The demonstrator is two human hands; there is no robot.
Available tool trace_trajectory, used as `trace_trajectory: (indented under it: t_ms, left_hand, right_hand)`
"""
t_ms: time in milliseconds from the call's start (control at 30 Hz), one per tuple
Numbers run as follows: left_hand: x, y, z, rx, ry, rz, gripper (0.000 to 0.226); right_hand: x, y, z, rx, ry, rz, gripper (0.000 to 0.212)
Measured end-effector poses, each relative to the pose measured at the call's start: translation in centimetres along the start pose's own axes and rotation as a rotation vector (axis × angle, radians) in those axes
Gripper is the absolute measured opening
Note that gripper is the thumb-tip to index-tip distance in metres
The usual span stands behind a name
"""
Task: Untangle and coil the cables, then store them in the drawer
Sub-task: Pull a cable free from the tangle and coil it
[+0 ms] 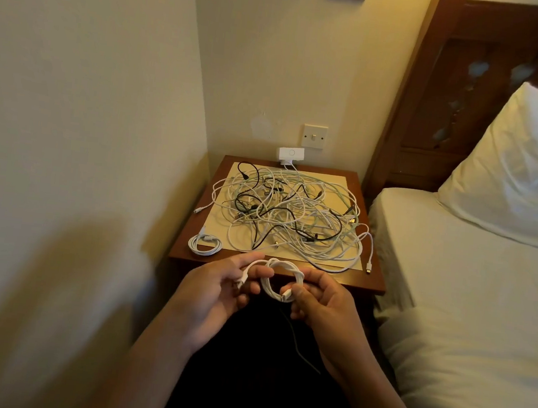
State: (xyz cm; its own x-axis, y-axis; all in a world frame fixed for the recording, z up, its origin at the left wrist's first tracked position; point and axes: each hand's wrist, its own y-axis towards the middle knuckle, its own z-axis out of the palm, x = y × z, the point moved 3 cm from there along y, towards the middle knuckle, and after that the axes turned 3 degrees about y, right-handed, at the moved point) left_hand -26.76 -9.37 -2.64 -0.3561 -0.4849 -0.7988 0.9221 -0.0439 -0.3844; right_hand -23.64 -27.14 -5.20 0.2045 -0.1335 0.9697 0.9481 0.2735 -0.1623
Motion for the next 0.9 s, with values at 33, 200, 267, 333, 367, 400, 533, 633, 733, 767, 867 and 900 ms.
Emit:
trace_trajectory:
  t_ms: [33,200,267,333,367,400,533,633,733,767,867,900]
  left_hand:
    - [0.1,0.0,-0.1,0.024,0.011,-0.002,0.040]
    - [0.5,0.1,0.0,-0.059,-0.039,0.121,0.046]
    - [0.5,0.0,-0.1,-0.147,0.027,0.191,0.046]
    - [0.6,-0.1,0.1,-0.203,0.058,0.232,0.045]
    - [0.6,-0.2,0.2,-0.215,0.053,0.242,0.046]
    - [0.7,-0.2,0.3,-0.223,0.059,0.251,0.048]
    - [1.2,-0.2,0.4,-0.275,0.315,0.290,0.047]
    - [1.7,-0.1,0.4,-0.199,0.417,0.222,0.033]
    - [1.7,-0.3,0.5,-0.104,0.435,0.210,0.026]
    - [1.6,-0.4,0.6,-0.075,0.438,0.212,0.028]
    - [1.6,-0.7,0.8,0.004,0.463,0.200,0.035]
    - [1.6,-0.7,0.7,0.025,0.440,0.189,0.035]
  right_hand:
    - [0.0,0.0,-0.1,0.001,0.001,0.004,0.020]
    - [-0.2,0.1,0.1,0.030,0.018,0.017,0.020]
    - [-0.2,0.0,0.1,0.040,0.027,0.021,0.020]
    - [-0.2,0.0,0.2,0.051,0.034,0.022,0.020]
    - [-0.1,0.0,0.2,0.056,0.036,0.021,0.020]
    - [-0.1,0.0,0.3,0.060,0.034,0.021,0.019]
    - [-0.1,0.0,0.6,0.086,0.032,0.009,0.018]
    - [-0.2,0.0,0.8,0.123,0.016,0.019,0.018]
    - [-0.4,0.1,0.3,0.116,0.067,0.061,0.020]
    - [-0.5,0.2,0.1,0.104,0.102,0.075,0.020]
    - [-0.7,0.6,-0.4,0.085,0.185,0.116,0.023]
    - [-0.8,0.7,-0.5,0.084,0.204,0.122,0.024]
